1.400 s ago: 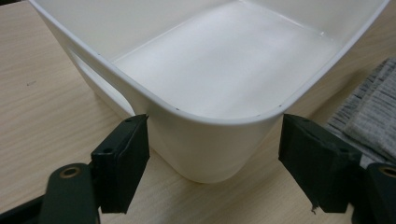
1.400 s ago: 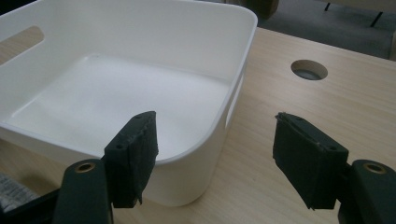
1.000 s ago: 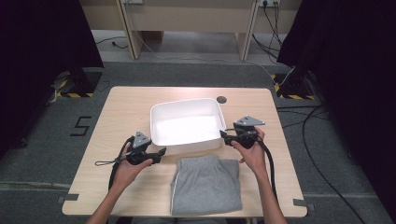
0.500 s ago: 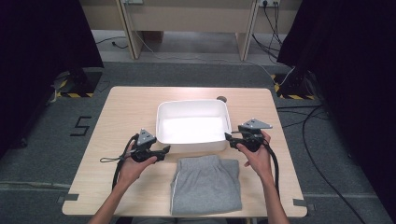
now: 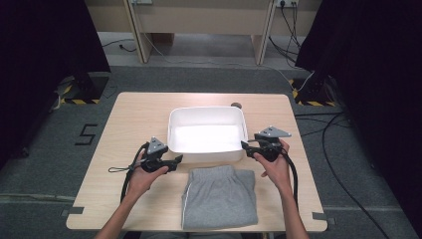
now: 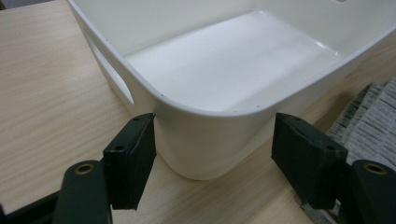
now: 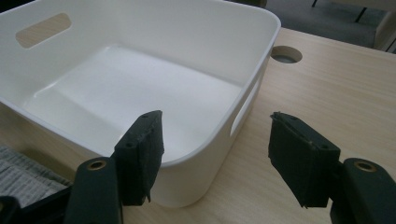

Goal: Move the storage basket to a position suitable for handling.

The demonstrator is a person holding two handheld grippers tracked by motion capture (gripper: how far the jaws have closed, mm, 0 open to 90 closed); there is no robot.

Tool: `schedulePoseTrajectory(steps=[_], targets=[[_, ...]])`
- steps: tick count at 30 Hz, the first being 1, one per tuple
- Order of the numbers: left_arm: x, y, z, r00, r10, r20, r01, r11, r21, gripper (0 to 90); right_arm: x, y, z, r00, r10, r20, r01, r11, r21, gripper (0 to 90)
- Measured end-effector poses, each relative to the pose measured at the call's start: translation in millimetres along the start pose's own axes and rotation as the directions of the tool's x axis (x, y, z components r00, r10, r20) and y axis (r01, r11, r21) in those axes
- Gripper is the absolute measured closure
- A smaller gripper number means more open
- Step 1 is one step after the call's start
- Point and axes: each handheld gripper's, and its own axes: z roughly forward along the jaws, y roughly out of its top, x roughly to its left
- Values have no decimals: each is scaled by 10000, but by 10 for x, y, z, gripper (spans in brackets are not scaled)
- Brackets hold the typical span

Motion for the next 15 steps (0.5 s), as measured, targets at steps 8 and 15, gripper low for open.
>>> schedulePoseTrajectory(steps=[8, 15], targets=[[4, 2, 5, 10000, -44, 39, 44, 10000, -13, 303, -11, -6, 19, 10000, -25, -2, 25, 10000, -74, 367], [4, -9, -68, 9999, -127, -51, 127, 9999, -97, 248, -5, 2, -38, 9998, -103, 195, 108, 9996, -245, 317]])
